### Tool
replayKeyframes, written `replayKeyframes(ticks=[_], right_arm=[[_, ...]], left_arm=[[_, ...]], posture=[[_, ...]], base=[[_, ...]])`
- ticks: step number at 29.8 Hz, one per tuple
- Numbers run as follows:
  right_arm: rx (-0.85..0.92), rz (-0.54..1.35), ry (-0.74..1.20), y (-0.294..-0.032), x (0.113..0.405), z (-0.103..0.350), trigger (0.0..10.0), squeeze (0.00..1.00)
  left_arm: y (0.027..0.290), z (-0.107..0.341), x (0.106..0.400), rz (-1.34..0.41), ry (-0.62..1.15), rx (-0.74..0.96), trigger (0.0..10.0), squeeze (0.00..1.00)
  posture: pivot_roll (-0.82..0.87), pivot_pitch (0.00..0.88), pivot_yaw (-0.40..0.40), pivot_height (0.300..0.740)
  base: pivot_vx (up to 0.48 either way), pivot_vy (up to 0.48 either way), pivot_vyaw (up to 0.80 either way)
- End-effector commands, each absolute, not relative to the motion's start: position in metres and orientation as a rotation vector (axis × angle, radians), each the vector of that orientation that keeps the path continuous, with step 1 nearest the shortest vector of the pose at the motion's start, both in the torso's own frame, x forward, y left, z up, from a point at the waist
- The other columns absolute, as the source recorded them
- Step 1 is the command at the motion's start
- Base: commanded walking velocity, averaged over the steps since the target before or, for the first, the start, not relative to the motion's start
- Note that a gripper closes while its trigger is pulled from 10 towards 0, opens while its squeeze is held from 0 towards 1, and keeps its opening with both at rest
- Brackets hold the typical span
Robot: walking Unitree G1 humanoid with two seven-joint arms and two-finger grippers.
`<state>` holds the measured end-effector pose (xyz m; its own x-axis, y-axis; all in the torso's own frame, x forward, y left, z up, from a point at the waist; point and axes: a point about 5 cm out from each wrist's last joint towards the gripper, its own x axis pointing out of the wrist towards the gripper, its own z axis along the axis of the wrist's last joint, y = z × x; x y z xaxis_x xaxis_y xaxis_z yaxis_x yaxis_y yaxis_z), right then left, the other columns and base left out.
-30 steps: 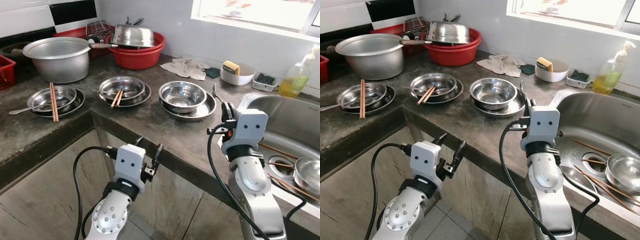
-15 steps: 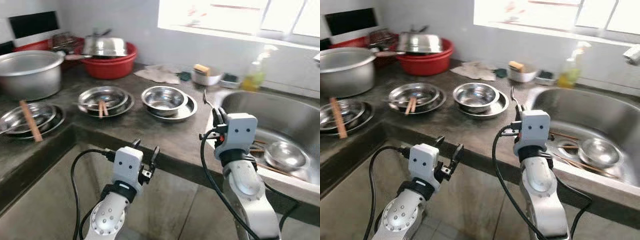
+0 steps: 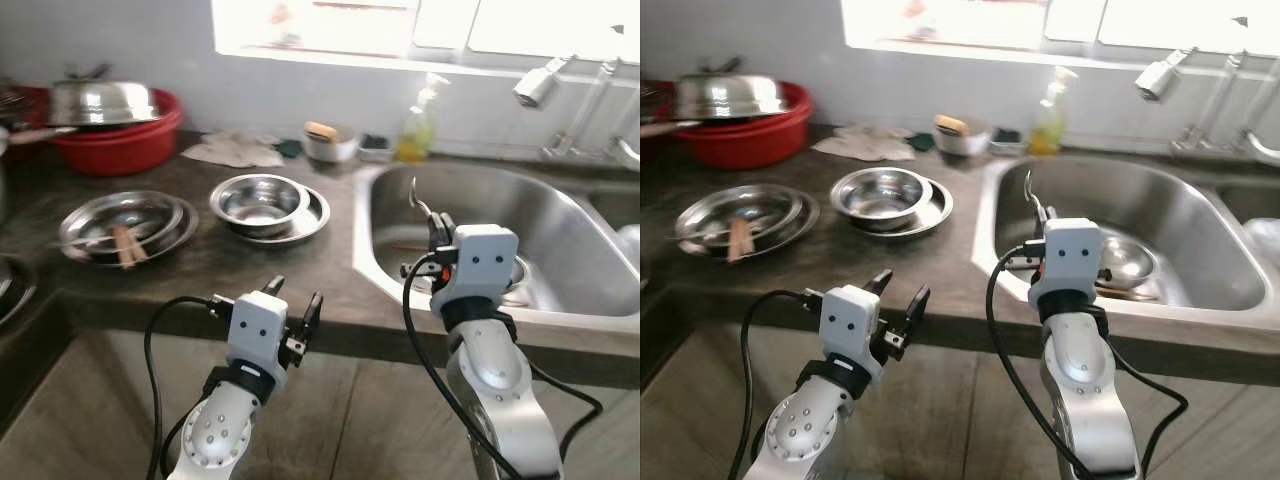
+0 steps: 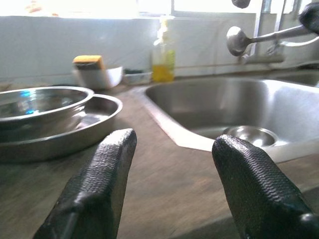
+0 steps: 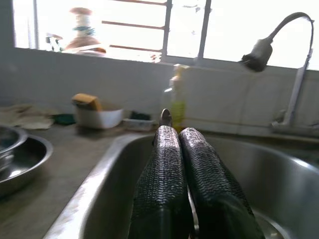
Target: Kitchen organization
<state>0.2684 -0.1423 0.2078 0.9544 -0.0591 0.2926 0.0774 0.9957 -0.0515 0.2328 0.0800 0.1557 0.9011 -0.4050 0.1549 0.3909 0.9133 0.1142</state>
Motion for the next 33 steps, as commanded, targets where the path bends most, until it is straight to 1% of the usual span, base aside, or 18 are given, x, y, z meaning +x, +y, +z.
replayKeyframes(ticks=[1,4,12,33], right_arm=[[-0.054,-0.053,-0.315,-0.1364,0.2684,0.2137,10.0,0.00],[-0.059,-0.051,-0.320,-0.1359,0.2688,0.2145,10.0,0.00],[-0.081,-0.037,-0.333,-0.1326,0.2689,0.2158,10.0,0.00],[-0.080,-0.023,-0.317,-0.1334,0.2757,0.2155,10.0,0.00]], left_arm=[[0.0839,0.1535,0.2334,-0.404,-0.170,0.090,10.0,0.00],[0.0839,0.1536,0.2335,-0.403,-0.172,0.090,10.0,0.00],[0.0838,0.1537,0.2332,-0.407,-0.174,0.111,10.0,0.00],[0.0837,0.1532,0.2339,-0.413,-0.181,0.139,10.0,0.00]], posture=[[0.04,0.009,-0.043,0.740],[0.04,0.009,-0.043,0.740],[0.04,0.008,-0.046,0.740],[0.04,0.000,-0.046,0.740]], base=[[0.000,0.000,-0.79],[0.000,0.000,-0.79],[0.000,0.000,0.00],[0.000,-0.440,0.00]])
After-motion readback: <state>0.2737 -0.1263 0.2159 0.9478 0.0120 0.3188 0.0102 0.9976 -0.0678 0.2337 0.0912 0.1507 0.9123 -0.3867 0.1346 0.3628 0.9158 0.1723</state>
